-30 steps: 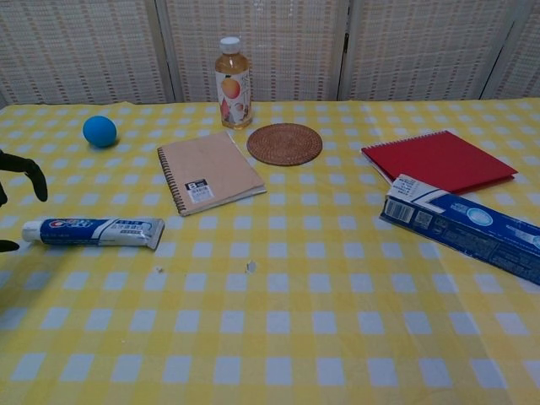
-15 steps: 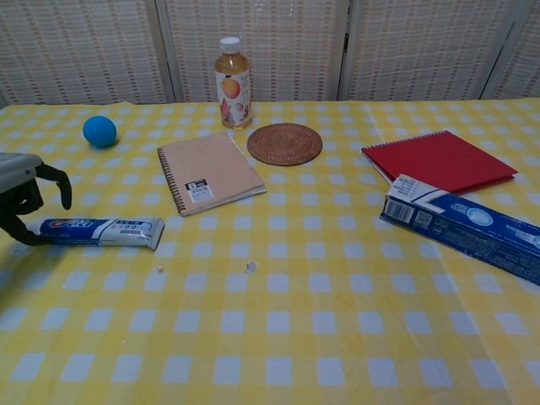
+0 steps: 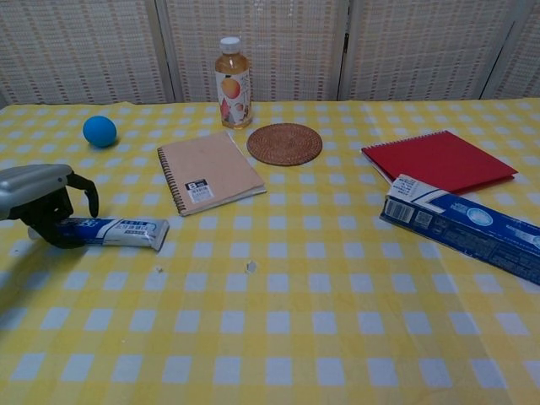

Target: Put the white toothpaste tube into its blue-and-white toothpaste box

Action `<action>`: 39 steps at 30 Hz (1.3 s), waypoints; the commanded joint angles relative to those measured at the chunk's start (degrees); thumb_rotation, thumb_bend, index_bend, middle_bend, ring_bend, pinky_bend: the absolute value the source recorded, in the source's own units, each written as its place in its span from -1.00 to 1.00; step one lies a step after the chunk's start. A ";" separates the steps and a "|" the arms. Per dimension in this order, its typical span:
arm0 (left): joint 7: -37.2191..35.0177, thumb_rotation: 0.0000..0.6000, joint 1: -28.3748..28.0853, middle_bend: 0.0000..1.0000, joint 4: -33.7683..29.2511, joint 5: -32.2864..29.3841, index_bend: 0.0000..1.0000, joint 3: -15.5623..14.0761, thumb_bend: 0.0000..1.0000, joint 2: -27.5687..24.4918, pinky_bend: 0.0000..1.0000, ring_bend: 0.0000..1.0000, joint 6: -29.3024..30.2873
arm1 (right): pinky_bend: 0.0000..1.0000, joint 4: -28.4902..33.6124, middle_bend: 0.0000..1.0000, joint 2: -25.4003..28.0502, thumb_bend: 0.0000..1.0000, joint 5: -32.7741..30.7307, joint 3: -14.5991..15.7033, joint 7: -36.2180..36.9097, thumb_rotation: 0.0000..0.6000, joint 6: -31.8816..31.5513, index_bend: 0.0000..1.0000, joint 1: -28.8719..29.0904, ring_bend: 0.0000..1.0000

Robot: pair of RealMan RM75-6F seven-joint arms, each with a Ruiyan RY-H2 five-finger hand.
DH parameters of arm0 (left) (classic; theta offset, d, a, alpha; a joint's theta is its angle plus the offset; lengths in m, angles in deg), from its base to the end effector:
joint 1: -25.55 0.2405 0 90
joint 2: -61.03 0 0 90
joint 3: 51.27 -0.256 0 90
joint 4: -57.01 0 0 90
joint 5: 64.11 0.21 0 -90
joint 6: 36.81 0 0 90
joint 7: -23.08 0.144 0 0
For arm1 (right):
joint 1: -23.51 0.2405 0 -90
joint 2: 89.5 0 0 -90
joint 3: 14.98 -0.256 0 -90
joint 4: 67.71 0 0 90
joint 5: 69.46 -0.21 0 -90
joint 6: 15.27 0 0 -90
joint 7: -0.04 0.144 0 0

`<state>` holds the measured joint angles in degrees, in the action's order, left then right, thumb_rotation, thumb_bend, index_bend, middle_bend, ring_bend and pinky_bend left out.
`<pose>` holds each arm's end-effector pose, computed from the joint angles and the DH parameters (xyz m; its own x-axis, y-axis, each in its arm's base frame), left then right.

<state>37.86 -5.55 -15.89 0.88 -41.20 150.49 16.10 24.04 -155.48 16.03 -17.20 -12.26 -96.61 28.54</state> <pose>-0.2584 0.3306 -0.0029 0.4450 0.3117 0.8395 0.8953 -0.1341 -0.4248 -0.3152 -0.1791 0.1397 0.5630 -0.0766 0.8229 -0.8260 -0.0207 0.5633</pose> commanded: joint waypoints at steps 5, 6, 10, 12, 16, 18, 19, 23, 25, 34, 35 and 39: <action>-0.87 0.98 -1.65 1.00 1.12 -0.93 -0.04 -0.16 -0.49 1.68 1.00 1.00 -1.97 | -1.00 -0.12 -1.00 0.13 -0.38 -0.56 -0.22 0.17 1.00 -0.09 -1.00 -0.02 -1.00; -0.65 0.98 -1.93 1.00 1.37 -1.19 -0.04 -0.15 -0.49 1.98 1.00 1.00 -2.26 | -1.00 -0.14 -1.00 0.17 -0.38 -0.56 -0.24 0.22 1.00 -0.12 -1.00 -0.02 -1.00; 0.29 0.94 -2.99 1.00 1.42 -1.85 -0.04 -0.10 -0.49 2.93 1.00 1.00 -2.76 | -1.00 -0.21 -1.00 0.36 -0.38 -0.55 -0.22 0.61 1.00 -0.16 -1.00 -0.01 -1.00; 0.86 0.92 -3.34 1.00 1.11 -1.97 -0.03 -0.08 -0.49 3.29 1.00 1.00 -2.41 | -1.00 -0.24 -1.00 0.48 -0.38 -0.46 -0.19 0.87 1.00 -0.20 -1.00 0.00 -1.00; 1.39 0.93 -3.74 1.00 0.65 -2.41 -0.02 -0.10 -0.49 3.68 1.00 1.00 -2.08 | -1.00 -0.26 -1.00 0.72 -0.38 -0.47 -0.20 1.29 1.00 -0.39 -1.00 -0.08 -1.00; 1.28 0.97 -3.83 1.00 0.39 -2.42 0.00 -0.23 -0.49 3.79 1.00 1.00 -1.93 | -1.00 -0.26 -1.00 0.77 -0.38 -0.45 -0.21 1.37 1.00 -0.59 -1.00 -0.16 -1.00; 1.12 0.99 -3.86 1.00 0.25 -2.30 0.02 -0.32 -0.49 3.84 1.00 1.00 -1.80 | -1.00 -0.27 -1.00 0.78 -0.38 -0.41 -0.17 1.35 1.00 -0.62 -1.00 -0.18 -1.00; 0.37 1.00 -3.82 1.00 0.43 -1.57 0.21 -0.34 -0.45 4.41 1.00 1.00 -0.54 | -1.00 -0.27 -1.00 0.76 -0.38 -0.42 -0.05 1.29 1.00 -0.40 -1.00 -0.12 -1.00; 0.07 1.00 -3.73 1.00 0.76 -1.50 0.37 -0.24 -0.39 4.76 1.00 1.00 0.16 | -1.00 -0.24 -1.00 0.75 -0.38 -0.36 0.02 1.28 1.00 -0.33 -1.00 -0.09 -1.00; -4.10 1.00 -1.53 1.00 -3.27 -0.57 0.71 0.93 -0.13 3.96 1.00 1.00 5.22 | -1.00 -0.16 -1.00 0.75 -0.38 -0.32 0.45 1.32 1.00 0.93 -1.00 0.38 -1.00; -5.74 1.00 -0.90 1.00 -5.14 -0.65 0.72 1.52 -0.13 3.41 1.00 1.00 6.13 | -1.00 -0.12 -1.00 0.76 -0.38 -0.24 0.57 1.37 1.00 1.14 -1.00 0.46 -1.00; -10.01 1.00 1.10 1.00 -11.66 -0.93 0.74 3.33 -0.12 1.10 1.00 1.00 9.11 | -1.00 -0.37 -1.00 0.60 -0.38 -0.05 0.82 1.83 1.00 2.21 -1.00 0.99 -1.00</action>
<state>30.56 -5.97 -23.86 0.11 -39.22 153.29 23.09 23.81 -154.79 15.95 -16.45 -10.62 -94.71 29.33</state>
